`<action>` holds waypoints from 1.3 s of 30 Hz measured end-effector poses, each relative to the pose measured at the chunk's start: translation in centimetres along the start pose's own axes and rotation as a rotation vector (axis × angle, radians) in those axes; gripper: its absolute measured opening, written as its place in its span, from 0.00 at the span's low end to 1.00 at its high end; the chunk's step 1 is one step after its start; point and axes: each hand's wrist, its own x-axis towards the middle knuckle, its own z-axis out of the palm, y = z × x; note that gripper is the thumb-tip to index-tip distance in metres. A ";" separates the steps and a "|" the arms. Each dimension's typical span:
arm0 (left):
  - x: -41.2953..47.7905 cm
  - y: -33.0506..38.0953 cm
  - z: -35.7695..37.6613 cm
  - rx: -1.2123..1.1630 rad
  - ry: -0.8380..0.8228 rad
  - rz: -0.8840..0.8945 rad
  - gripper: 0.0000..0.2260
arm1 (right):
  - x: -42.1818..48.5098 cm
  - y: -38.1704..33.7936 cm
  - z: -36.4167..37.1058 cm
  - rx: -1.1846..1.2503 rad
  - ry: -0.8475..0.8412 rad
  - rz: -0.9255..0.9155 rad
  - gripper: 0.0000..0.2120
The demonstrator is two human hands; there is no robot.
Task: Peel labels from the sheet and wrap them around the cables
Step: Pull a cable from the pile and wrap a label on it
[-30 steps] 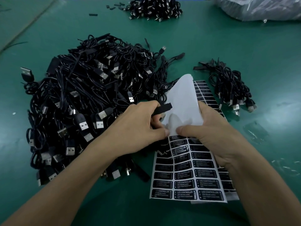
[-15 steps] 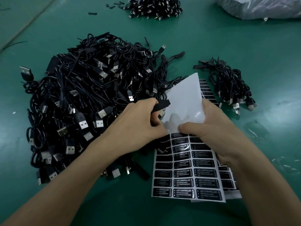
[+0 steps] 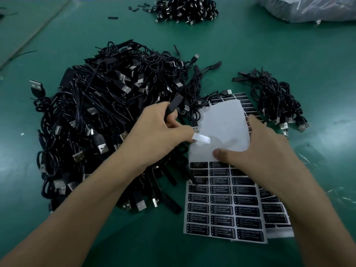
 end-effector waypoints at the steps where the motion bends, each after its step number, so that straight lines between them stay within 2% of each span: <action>1: 0.0 0.0 0.0 -0.009 0.001 0.002 0.19 | -0.1 0.0 0.1 -0.049 0.054 0.018 0.44; 2: 0.0 0.0 0.0 -0.014 0.005 0.003 0.19 | -0.2 -0.1 0.1 -0.050 0.140 -0.004 0.46; 4: 0.1 0.0 0.1 -0.020 0.018 -0.003 0.19 | -0.5 -0.6 0.1 0.057 0.321 -0.174 0.34; 6: 0.1 0.0 0.3 -0.026 0.028 -0.006 0.18 | -0.9 -1.4 0.4 0.116 0.353 -0.351 0.19; 9: 0.1 -0.2 0.3 -0.020 0.037 0.001 0.18 | -1.2 -2.0 1.7 0.074 0.334 -0.499 0.09; 15: 0.1 -0.2 0.3 -0.006 0.024 0.006 0.19 | -1.2 -2.4 2.7 0.026 0.396 -0.491 0.05; 20: 0.0 0.0 0.3 0.010 0.016 -0.004 0.21 | -1.2 -2.5 3.1 0.006 0.382 -0.477 0.04; 25: -0.1 0.2 0.4 0.029 0.013 -0.027 0.18 | -1.0 -2.4 3.1 0.040 0.320 -0.462 0.03; 28: -0.1 0.3 0.5 0.018 0.022 -0.040 0.12 | -0.7 -2.3 2.7 0.297 0.231 -0.322 0.03; 33: 0.1 0.3 0.4 -0.048 -0.017 -0.076 0.12 | -0.2 -2.4 1.5 1.045 -0.025 -0.009 0.08; 36: -0.1 0.2 0.6 0.006 -0.030 -0.005 0.13 | -0.1 -2.6 1.2 1.236 -0.131 0.083 0.03; 39: -0.2 0.1 0.6 0.017 0.001 0.059 0.12 | 0.0 -2.6 1.2 1.313 -0.167 0.126 0.06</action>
